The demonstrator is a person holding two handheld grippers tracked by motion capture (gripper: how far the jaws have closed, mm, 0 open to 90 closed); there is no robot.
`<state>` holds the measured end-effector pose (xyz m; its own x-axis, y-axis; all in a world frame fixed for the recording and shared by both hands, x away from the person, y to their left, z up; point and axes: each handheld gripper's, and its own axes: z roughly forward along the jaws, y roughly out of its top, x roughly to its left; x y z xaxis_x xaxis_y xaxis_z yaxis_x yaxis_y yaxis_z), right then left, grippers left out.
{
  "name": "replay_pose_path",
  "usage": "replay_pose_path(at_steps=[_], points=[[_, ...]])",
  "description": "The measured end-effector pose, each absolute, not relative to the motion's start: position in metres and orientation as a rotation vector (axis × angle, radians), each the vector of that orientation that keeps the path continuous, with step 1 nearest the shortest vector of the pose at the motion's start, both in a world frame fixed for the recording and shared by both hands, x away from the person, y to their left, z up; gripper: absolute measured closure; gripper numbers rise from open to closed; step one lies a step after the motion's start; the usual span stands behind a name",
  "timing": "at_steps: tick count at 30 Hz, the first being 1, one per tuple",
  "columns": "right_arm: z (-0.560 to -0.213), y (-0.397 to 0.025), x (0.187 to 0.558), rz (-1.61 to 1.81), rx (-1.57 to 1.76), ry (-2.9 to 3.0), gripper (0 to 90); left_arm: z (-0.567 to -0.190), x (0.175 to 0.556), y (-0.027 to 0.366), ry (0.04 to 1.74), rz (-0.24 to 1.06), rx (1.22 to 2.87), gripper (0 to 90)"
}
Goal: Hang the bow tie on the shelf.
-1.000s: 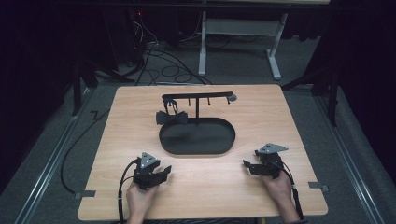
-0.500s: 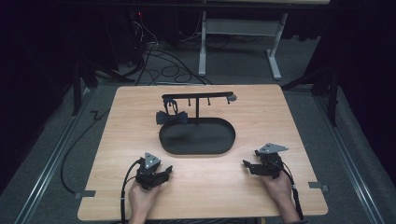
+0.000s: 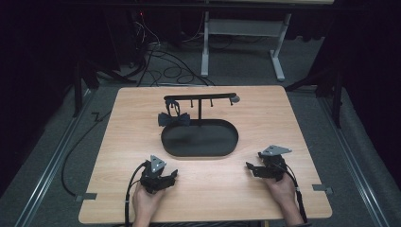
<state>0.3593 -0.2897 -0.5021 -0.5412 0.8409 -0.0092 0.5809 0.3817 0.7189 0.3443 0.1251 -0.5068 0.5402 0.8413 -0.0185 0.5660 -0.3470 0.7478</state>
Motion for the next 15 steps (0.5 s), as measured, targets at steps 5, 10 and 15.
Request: replay_pose_path(at_steps=[5,10,15], points=[[-0.5021,-0.2897,0.3593,0.957,1.234,2.273,31.5,-0.5068,0.3443,0.1251,1.134,0.486,2.055,33.2],[-0.5022,-0.2899,0.3603,0.960,1.248,2.260,32.4,-0.5068,0.3443,0.1251,1.133,0.486,2.055,32.9],[-0.5020,-0.2918,0.3609,0.969,1.271,2.253,32.3,-0.5068,0.3443,0.1252,1.133,0.485,2.055,32.9]])
